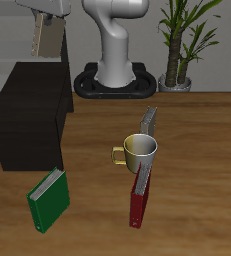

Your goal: Place the left yellow book upright on top of the shelf and place the white-yellow mug on top of the shelf

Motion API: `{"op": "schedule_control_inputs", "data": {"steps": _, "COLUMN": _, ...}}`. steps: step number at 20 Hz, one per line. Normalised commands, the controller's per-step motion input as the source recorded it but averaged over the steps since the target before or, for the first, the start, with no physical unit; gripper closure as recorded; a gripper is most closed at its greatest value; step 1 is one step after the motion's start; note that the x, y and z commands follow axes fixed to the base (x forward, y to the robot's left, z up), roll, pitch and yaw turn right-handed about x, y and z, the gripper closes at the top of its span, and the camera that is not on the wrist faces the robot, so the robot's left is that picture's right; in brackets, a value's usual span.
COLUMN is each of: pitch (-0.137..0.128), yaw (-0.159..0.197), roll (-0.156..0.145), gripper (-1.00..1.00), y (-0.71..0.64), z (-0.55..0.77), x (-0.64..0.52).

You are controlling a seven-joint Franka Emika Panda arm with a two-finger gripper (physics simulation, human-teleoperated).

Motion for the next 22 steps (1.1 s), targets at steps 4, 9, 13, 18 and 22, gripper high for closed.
{"op": "schedule_control_inputs", "data": {"steps": 4, "pitch": 0.041, "yaw": -0.103, "roll": 0.068, "gripper": 1.00, "y": -0.34, "z": -0.09, "x": -0.17}}
{"op": "schedule_control_inputs", "data": {"steps": 9, "pitch": 0.013, "yaw": -0.107, "roll": 0.054, "gripper": 1.00, "y": -0.22, "z": -0.09, "x": -0.22}}
{"op": "schedule_control_inputs", "data": {"steps": 13, "pitch": 0.022, "yaw": -0.096, "roll": 0.075, "gripper": 1.00, "y": -0.03, "z": -0.20, "x": -0.15}}
{"op": "schedule_control_inputs", "data": {"steps": 18, "pitch": -0.010, "yaw": -0.037, "roll": 0.041, "gripper": 1.00, "y": -0.03, "z": -0.07, "x": -0.12}}
{"op": "schedule_control_inputs", "data": {"steps": 22, "pitch": 0.022, "yaw": -0.029, "roll": 0.055, "gripper": 1.00, "y": -0.05, "z": -0.14, "x": 0.09}}
